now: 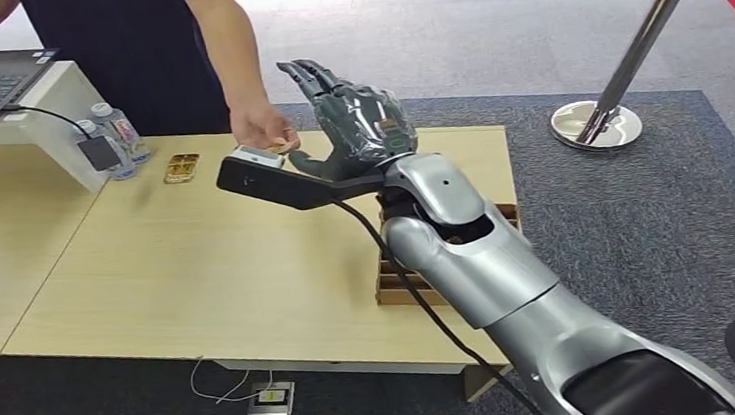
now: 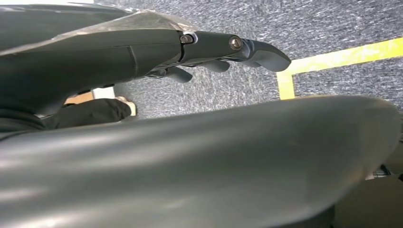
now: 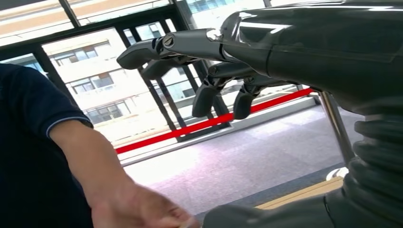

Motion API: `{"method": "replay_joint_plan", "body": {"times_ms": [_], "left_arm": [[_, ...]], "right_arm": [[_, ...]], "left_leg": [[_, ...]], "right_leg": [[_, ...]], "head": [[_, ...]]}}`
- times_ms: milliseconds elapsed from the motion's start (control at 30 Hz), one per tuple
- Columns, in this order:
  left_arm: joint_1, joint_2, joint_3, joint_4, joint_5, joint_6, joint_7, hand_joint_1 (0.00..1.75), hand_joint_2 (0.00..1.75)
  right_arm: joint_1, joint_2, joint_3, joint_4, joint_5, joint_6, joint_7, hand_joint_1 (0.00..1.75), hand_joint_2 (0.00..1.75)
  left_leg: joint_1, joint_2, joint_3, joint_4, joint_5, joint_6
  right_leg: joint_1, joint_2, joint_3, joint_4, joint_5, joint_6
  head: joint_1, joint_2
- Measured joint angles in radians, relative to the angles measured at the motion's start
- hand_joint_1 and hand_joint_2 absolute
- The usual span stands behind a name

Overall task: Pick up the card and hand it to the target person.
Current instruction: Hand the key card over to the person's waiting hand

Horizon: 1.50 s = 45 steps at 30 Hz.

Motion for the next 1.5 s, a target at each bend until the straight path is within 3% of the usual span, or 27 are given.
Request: {"method": "replay_joint_plan", "body": {"times_ms": [767, 933, 1067, 1167, 1300, 1400, 1500], "left_arm": [[0.000, 0.000, 0.000, 0.000, -0.003, -0.001, 0.000, 0.00, 0.00], [0.001, 0.000, 0.000, 0.000, 0.002, 0.000, 0.003, 0.00, 0.00], [0.001, 0.000, 0.000, 0.000, 0.012, 0.000, 0.003, 0.00, 0.00], [0.003, -0.003, 0.006, 0.000, 0.033, 0.001, 0.003, 0.00, 0.00], [0.013, -0.008, 0.025, 0.000, 0.066, 0.010, 0.003, 0.00, 0.00], [0.017, -0.008, 0.040, 0.000, 0.079, 0.012, 0.003, 0.00, 0.00], [0.023, -0.008, 0.051, 0.000, 0.080, 0.010, 0.003, 0.00, 0.00]], "right_arm": [[-0.003, -0.019, -0.014, -0.053, -0.010, 0.010, 0.004, 0.00, 1.75], [0.006, -0.052, -0.016, -0.147, -0.031, 0.039, 0.032, 0.00, 1.75], [0.048, -0.112, -0.035, -0.255, -0.074, 0.045, 0.058, 0.00, 1.75], [0.167, -0.199, -0.085, -0.386, -0.145, -0.039, 0.040, 0.00, 1.75], [0.450, -0.312, -0.209, -0.611, -0.220, -0.170, -0.044, 0.00, 1.75], [0.680, -0.338, -0.311, -0.767, -0.236, -0.262, -0.080, 0.00, 1.75], [0.894, -0.329, -0.427, -0.899, -0.280, -0.318, -0.120, 0.00, 1.75]], "left_leg": [[0.000, 0.000, 0.000, 0.000, 0.000, 0.000], [0.000, 0.000, 0.000, 0.000, 0.000, 0.000], [0.000, 0.000, 0.000, 0.000, 0.000, 0.000], [0.000, -0.002, 0.001, 0.000, -0.001, 0.001], [0.001, -0.003, 0.002, 0.000, -0.005, 0.002], [0.000, -0.003, 0.002, 0.000, -0.008, 0.002], [0.001, -0.003, 0.003, -0.001, -0.010, 0.000]], "right_leg": [[0.000, 0.000, 0.000, 0.000, 0.000, 0.000], [0.000, 0.000, -0.001, 0.000, 0.000, 0.000], [0.000, 0.000, -0.001, -0.001, 0.000, 0.000], [0.000, -0.001, 0.003, -0.004, -0.001, 0.001], [0.000, -0.002, 0.005, -0.005, -0.002, 0.002], [0.000, -0.002, 0.005, -0.006, -0.006, 0.003], [0.000, -0.003, 0.005, -0.006, -0.008, 0.001]], "head": [[0.000, 0.000], [0.000, 0.000], [0.000, 0.000], [0.000, 0.000], [0.000, 0.000], [0.000, 0.000], [0.000, 0.000]]}}
